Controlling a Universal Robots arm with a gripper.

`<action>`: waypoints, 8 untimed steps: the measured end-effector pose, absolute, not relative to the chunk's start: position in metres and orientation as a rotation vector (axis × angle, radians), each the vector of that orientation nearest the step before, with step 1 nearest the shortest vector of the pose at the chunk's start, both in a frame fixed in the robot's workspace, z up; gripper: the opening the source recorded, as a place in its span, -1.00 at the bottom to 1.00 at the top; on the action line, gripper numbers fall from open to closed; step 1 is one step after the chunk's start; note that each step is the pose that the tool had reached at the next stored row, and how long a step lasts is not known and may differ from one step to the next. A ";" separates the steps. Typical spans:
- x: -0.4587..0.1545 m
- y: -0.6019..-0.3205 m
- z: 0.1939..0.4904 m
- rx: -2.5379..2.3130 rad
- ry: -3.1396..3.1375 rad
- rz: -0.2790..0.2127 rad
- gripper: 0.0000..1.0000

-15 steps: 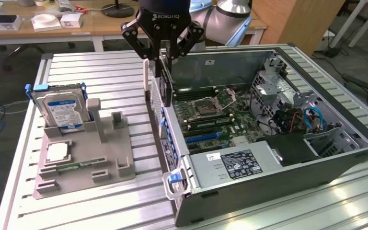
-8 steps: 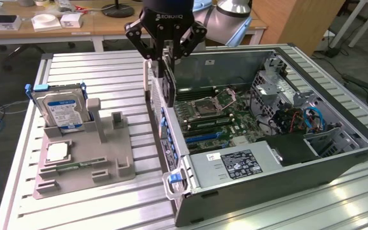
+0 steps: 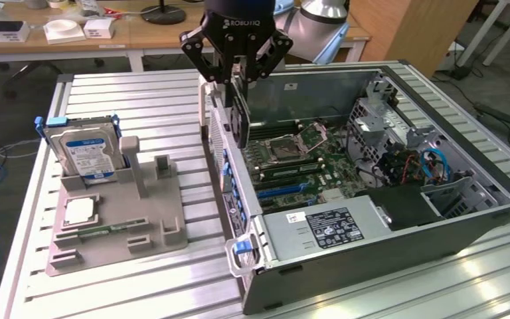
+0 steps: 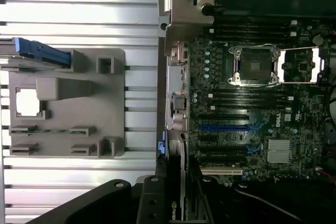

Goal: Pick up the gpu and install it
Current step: 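Pick up the gpu and move the gpu toward the slot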

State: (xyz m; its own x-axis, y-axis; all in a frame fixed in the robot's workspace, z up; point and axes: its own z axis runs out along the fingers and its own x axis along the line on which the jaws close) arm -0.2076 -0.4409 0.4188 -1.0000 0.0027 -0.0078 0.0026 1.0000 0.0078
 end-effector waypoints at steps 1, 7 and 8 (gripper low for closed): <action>-0.204 -0.441 0.419 0.004 3.134 0.004 -0.47; -0.198 -0.441 0.419 0.004 3.134 0.004 -0.47; -0.197 -0.441 0.419 0.004 3.134 0.004 -0.47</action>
